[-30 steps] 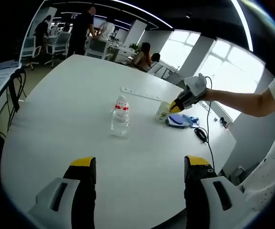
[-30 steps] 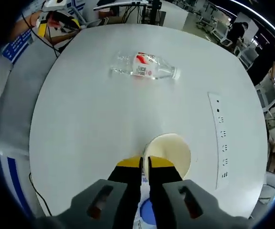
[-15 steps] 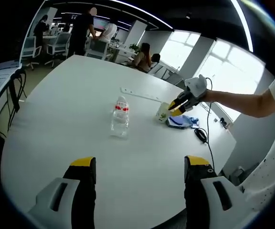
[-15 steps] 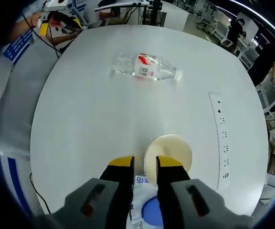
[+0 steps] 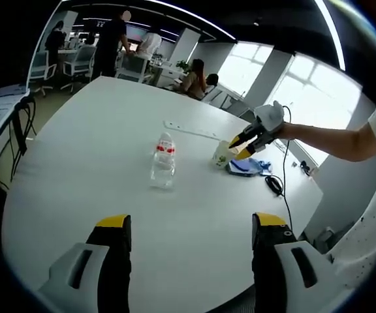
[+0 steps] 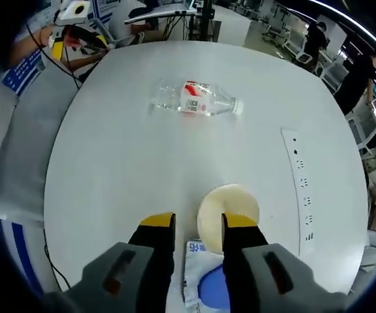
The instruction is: Arrange the tabletop items into an orderly group along one side of the table until the central work area is clear of visible clutter.
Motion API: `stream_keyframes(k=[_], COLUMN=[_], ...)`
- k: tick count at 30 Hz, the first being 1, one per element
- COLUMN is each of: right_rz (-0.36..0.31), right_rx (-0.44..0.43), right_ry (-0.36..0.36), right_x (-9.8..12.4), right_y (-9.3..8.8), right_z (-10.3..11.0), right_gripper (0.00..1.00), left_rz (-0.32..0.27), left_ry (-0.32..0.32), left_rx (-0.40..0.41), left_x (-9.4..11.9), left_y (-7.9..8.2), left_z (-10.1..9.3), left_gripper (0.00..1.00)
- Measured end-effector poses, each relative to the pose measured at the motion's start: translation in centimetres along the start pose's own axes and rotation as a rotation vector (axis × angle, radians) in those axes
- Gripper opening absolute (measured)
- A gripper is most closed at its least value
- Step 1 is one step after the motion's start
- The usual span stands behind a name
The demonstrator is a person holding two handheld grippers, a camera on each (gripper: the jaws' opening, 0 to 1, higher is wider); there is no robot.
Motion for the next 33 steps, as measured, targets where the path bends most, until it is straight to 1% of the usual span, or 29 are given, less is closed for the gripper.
stream_keyframes(k=[5, 15, 22, 25, 33], right_rz=[-0.020, -0.103, -0.169, -0.219, -0.265], right_rx=[-0.021, -0.115, -0.184, -0.237, -0.292], right_ry=[-0.008, -0.044, -0.077, -0.096, -0.135], right_x=[0.4, 1.6, 2.8, 3.4, 5.1], right_y=[0.2, 0.6, 1.0, 1.4, 1.2], right_z=[0.3, 0.4, 0.3, 0.4, 0.8], right_gripper=[0.30, 0.35, 0.39, 0.39, 0.41], left_rz=[-0.001, 0.002, 0.006, 0.007, 0.006], left_ry=[-0.004, -0.019, -0.034, -0.043, -0.072], left_rx=[-0.004, -0.017, -0.029, -0.035, -0.048], left_x=[0.0, -0.1, -0.5, -0.7, -1.4], left_y=[0.2, 0.6, 1.0, 1.3, 2.2], left_z=[-0.2, -0.6, -1.0, -1.2, -1.9], left_gripper=[0.77, 0.78, 0.78, 0.78, 0.79])
Point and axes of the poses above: the point that each gripper's makers call its tool centre point, and the gripper's own axes: x roughly backward along the fingers, z roughly to its left, y roughly out of its top, the point moved 6 cm from there along x, roughly backward along the fingers, and after that the axes turned 14 degrees about -z, right-handed, at the moved point
